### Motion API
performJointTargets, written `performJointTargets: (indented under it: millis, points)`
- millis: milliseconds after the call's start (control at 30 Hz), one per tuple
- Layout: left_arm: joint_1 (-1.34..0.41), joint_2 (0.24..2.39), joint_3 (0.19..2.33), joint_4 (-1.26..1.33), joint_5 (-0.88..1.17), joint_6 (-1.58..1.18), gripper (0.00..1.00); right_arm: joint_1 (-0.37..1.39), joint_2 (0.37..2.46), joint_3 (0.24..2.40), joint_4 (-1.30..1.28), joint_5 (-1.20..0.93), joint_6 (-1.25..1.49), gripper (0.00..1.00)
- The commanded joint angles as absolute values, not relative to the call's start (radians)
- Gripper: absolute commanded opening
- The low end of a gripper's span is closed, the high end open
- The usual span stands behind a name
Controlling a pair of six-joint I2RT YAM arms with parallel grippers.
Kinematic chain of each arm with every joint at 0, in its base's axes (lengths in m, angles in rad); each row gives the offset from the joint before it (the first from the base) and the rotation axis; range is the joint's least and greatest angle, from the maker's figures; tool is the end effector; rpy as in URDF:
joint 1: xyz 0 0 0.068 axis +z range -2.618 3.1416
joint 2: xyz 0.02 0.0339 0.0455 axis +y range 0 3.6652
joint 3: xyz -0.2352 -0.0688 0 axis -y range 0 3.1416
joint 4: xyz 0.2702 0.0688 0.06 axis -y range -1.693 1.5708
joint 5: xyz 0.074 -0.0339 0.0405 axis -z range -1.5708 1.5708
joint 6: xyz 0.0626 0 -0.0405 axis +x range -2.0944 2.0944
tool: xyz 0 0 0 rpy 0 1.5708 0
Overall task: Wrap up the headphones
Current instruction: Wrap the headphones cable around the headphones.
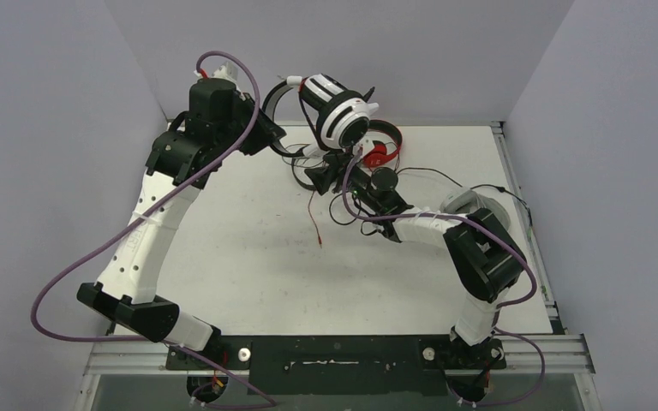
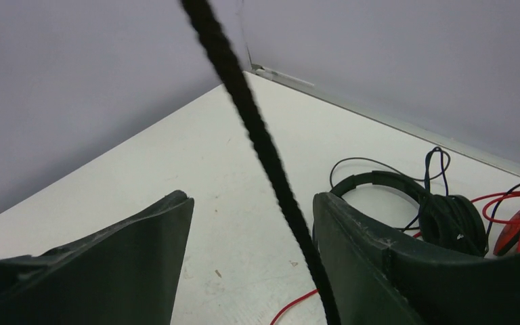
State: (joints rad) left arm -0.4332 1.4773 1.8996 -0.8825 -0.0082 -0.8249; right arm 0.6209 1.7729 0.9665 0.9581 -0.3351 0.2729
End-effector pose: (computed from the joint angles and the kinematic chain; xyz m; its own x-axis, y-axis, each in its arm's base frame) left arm 0.3109 -0.1432 0.4525 -0.5770 -0.5424 -0.6107 -0.0157 0.7549 -0.6556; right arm 0.3370 0.2664 0.2105 -0.1010 0.2407 -0.9653 -0.8168 0.5339 0.2186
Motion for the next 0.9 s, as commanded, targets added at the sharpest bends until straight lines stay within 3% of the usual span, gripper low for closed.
performJointTargets:
  millis: [0, 200, 267, 533, 867]
  points:
    - [-0.434, 1.410, 1.975, -0.815, 0.025, -0.835, 0.00, 0.614, 1.782, 1.015, 1.033, -0.337, 0.282, 0.57]
    - [-0.433, 1.417, 1.985, -0.837, -0.060, -0.784, 0.00, 0.625, 1.621, 0.809, 1.073, -0.408, 0.334, 0.13]
    - [-0.432, 1.423, 1.982, -0.835, -0.095, -0.761, 0.00, 0.631, 1.531, 0.738, 1.064, -0.447, 0.361, 0.04]
    - [-0.433, 1.422, 1.830, -0.755, -0.307, -0.671, 0.00, 0.694, 1.260, 0.613, 0.892, -0.601, 0.511, 0.03]
    - [-0.433, 1.376, 1.582, -0.607, -0.283, -0.758, 0.00, 0.771, 1.294, 0.703, 0.623, -0.659, 0.509, 0.01]
